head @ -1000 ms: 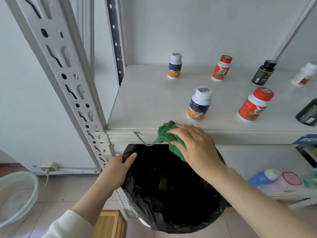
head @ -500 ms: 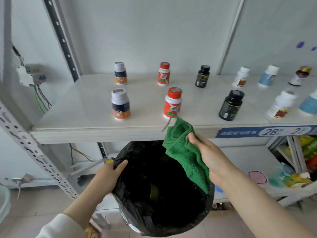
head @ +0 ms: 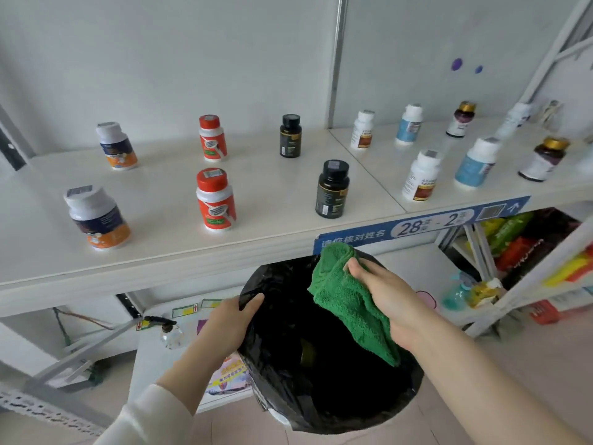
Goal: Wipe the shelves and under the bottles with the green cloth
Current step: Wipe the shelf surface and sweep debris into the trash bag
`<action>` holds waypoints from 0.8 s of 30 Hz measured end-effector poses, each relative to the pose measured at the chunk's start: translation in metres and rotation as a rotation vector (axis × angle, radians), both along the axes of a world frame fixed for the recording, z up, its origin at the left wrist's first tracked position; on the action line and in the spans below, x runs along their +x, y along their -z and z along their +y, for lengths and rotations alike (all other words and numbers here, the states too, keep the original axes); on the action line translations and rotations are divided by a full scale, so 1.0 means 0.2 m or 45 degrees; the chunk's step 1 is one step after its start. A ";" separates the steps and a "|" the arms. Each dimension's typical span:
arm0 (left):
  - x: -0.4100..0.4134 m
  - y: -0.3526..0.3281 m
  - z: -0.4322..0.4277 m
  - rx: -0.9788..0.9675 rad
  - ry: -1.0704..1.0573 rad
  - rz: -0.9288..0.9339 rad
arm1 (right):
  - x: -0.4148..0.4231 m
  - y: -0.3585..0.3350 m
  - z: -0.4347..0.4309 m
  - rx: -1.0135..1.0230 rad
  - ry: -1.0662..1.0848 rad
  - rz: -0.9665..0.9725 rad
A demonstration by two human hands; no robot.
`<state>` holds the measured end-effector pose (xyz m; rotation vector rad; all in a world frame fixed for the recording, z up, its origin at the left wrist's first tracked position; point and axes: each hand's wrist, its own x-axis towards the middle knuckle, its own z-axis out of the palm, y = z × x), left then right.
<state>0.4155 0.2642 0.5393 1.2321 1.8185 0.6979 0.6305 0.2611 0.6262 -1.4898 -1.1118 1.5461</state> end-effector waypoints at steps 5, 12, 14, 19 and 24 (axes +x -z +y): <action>0.32 0.00 0.14 -0.002 0.188 0.062 | 0.32 0.02 0.05 -0.020 0.093 0.009; 1.02 -0.01 0.29 0.021 0.374 0.060 | 0.99 -0.01 0.10 -0.196 0.320 0.103; 1.26 -0.02 0.31 0.027 0.398 0.072 | 1.20 -0.01 0.10 -0.253 0.396 0.148; 1.81 -0.04 0.37 0.011 0.414 0.011 | 1.74 0.00 0.16 -0.281 0.445 0.191; 2.19 -0.05 0.46 -0.045 0.427 -0.048 | 2.19 0.07 0.16 -0.220 0.448 0.415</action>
